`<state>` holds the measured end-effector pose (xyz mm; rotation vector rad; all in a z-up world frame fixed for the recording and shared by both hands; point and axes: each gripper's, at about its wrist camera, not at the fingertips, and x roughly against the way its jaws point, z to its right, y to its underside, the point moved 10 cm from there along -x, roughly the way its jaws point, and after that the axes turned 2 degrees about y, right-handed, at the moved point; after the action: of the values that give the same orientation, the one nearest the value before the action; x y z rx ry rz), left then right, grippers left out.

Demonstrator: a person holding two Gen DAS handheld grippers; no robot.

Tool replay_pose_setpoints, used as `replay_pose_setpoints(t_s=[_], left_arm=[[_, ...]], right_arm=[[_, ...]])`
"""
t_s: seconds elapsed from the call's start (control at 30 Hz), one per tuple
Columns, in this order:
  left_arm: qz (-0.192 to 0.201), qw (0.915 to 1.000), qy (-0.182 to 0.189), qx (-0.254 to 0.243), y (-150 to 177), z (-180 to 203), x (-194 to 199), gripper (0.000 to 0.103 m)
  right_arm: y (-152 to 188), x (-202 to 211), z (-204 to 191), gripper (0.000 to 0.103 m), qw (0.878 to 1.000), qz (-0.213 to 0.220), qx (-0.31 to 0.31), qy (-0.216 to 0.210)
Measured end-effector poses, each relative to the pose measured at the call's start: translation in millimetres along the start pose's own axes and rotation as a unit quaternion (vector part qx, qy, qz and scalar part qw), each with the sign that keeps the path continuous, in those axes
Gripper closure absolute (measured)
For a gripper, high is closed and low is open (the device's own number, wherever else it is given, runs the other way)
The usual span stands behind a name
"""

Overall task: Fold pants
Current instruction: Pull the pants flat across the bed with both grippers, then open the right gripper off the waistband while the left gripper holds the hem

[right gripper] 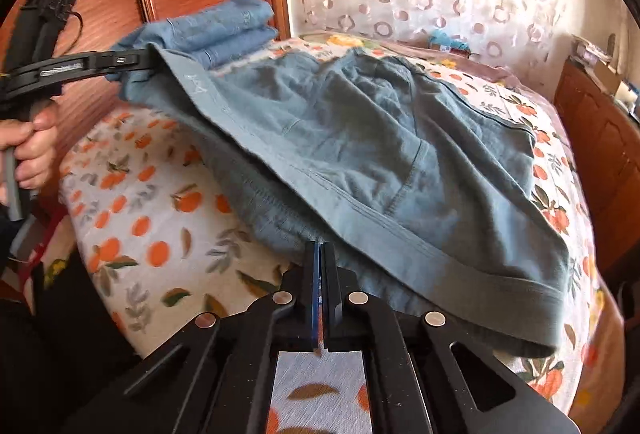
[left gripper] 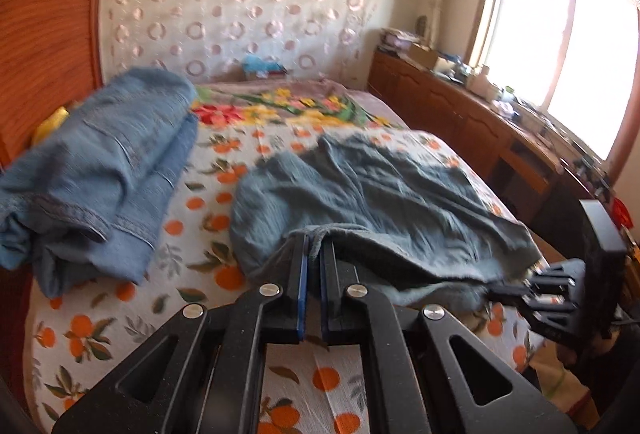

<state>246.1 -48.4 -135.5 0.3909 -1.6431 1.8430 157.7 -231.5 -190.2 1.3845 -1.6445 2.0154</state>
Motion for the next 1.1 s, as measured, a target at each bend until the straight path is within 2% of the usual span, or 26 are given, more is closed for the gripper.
replay_pose_setpoints(t_s=[0.13,0.23,0.37,0.53,0.7,0.93,1.0,1.1], left_arm=[[0.009,0.9981,-0.056,-0.024,-12,-6,4,0.098],[-0.017,0.9972,-0.068,-0.027,-2,-14,-7,0.098],[-0.075,0.9938,-0.074,-0.034,32,-22,-32,0.098],[-0.074,0.9939,-0.074,-0.034,58,-33,-11,0.098],[-0.066,0.9952,-0.070,-0.013,71,-48,8,0.098],[-0.067,0.9953,-0.069,-0.009,83,-43,6,0.098],[-0.065,0.9953,-0.069,-0.014,85,-40,6,0.098],[-0.064,0.9956,-0.066,-0.013,88,-39,7,0.098]], right_arm=[[3,27,-11,0.103,0.999,0.008,0.001,-0.041],[7,42,-12,0.103,0.998,0.007,-0.008,-0.062],[18,38,-14,0.103,0.998,-0.008,-0.002,-0.058],[21,27,-17,0.103,0.998,-0.015,-0.007,-0.056],[14,40,5,0.095,0.999,0.019,-0.036,-0.012],[23,62,51,0.063,0.993,0.046,-0.068,0.083],[27,65,62,0.060,0.990,0.047,-0.065,0.119],[36,67,71,0.057,0.987,0.041,-0.065,0.139]])
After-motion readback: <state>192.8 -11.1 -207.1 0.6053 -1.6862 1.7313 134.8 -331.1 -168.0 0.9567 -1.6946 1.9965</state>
